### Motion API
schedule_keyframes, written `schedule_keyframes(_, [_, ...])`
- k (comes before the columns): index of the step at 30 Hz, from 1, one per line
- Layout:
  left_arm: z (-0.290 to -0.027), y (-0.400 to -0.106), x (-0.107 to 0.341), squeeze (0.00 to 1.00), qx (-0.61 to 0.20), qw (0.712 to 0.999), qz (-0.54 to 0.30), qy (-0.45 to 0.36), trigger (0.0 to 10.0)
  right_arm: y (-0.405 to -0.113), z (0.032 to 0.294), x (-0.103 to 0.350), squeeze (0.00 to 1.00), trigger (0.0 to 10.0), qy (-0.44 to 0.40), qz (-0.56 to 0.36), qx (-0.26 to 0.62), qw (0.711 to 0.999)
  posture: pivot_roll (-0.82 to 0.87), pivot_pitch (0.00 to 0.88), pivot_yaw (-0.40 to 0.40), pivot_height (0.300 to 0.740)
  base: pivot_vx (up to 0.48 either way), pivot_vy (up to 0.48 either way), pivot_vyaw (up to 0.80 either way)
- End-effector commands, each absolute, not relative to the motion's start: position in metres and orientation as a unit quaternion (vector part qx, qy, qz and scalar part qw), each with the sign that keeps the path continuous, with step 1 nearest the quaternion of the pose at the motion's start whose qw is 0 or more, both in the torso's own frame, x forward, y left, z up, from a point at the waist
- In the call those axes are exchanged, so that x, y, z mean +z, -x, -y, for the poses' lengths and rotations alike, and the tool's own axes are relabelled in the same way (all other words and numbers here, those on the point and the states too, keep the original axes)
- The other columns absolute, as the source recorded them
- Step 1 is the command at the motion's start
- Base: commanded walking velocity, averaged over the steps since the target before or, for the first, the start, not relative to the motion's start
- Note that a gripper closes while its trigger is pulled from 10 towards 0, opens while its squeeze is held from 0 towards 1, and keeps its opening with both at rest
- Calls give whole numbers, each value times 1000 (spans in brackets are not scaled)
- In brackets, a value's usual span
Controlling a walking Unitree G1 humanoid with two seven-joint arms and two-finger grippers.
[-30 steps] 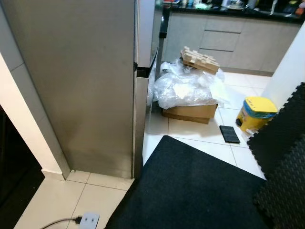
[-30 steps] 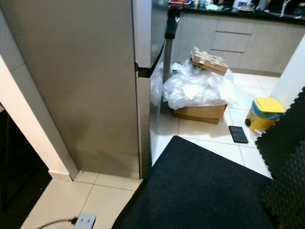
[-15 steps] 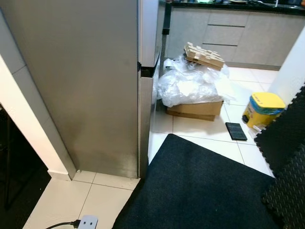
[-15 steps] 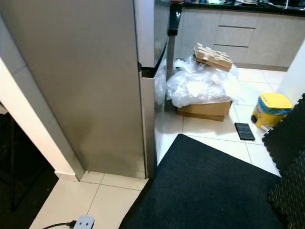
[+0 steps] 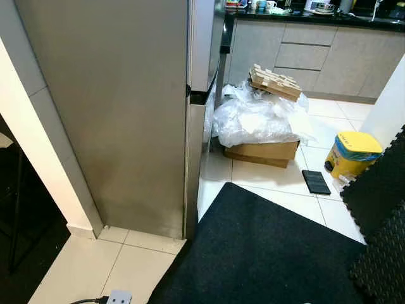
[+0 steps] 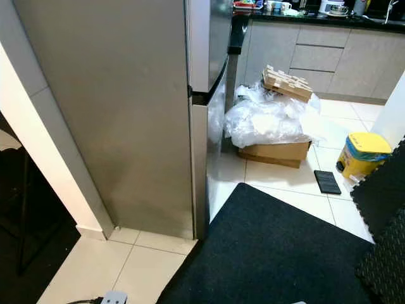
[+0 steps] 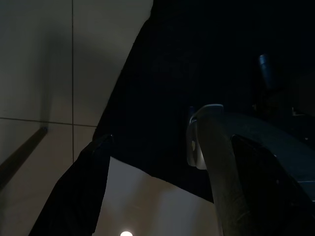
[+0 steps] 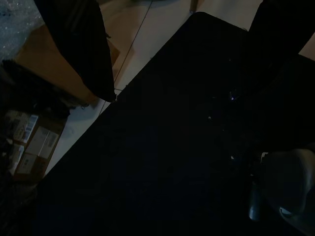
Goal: Restocking fridge
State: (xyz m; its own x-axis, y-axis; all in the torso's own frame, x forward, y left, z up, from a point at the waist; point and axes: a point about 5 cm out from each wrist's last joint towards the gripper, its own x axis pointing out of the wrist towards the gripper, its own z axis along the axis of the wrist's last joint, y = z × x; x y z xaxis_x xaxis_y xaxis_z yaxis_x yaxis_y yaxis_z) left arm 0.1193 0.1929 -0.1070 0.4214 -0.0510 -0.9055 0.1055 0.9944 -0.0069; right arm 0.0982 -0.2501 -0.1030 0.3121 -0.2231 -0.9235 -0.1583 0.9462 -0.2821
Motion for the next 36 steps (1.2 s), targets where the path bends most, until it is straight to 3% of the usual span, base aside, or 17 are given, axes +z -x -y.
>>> schedule_keyframes(1, [-187, -118, -108, 0, -52, 839, -540, -24, 10000, -103, 250, -102, 0, 10000, 167, -583, -14, 795, 56, 0, -33, 740, 274, 0, 0])
schedule_keyframes(26, [-186, -116, -109, 0, -59, 838, -542, -26, 10000, -101, 249, -103, 0, 10000, 167, -586, -10, 793, 48, 0, -31, 740, 298, 0, 0])
schedule_keyframes(36, [-184, -116, -109, 0, -63, 838, -542, -5, 10000, -98, 250, -103, 0, 10000, 170, -588, -8, 791, 53, 0, -30, 740, 0, 0, 0])
